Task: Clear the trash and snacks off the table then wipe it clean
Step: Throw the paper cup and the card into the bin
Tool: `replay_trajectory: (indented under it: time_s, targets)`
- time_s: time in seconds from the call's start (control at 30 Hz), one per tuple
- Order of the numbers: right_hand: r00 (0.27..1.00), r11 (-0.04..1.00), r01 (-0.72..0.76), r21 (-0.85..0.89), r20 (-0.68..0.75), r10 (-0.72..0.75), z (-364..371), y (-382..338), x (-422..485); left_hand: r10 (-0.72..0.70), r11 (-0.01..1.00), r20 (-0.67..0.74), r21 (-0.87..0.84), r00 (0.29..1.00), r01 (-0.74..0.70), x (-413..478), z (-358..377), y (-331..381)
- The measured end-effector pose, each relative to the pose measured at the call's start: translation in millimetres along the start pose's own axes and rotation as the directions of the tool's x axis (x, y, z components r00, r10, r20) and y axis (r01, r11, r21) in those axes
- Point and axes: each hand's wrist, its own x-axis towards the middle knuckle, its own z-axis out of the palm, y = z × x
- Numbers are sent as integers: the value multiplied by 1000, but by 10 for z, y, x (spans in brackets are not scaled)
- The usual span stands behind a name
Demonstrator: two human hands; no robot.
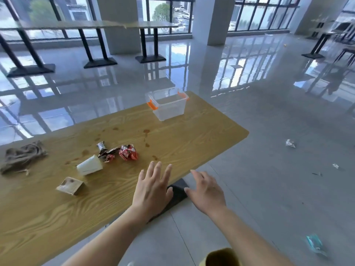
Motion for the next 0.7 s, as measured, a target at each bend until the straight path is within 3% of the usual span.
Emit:
replay_trajectory:
  time_s: [0.43, 0.7]
  targets:
    - [946, 952, 298, 74, 108, -305, 375, -1535, 652, -384, 923, -32, 5, 923, 384, -589, -359, -1487]
    - [899, 924, 379, 47, 217, -380, 824, -2446, 1055, -486, 874, 30, 20, 874, 485, -789, -254, -2522]
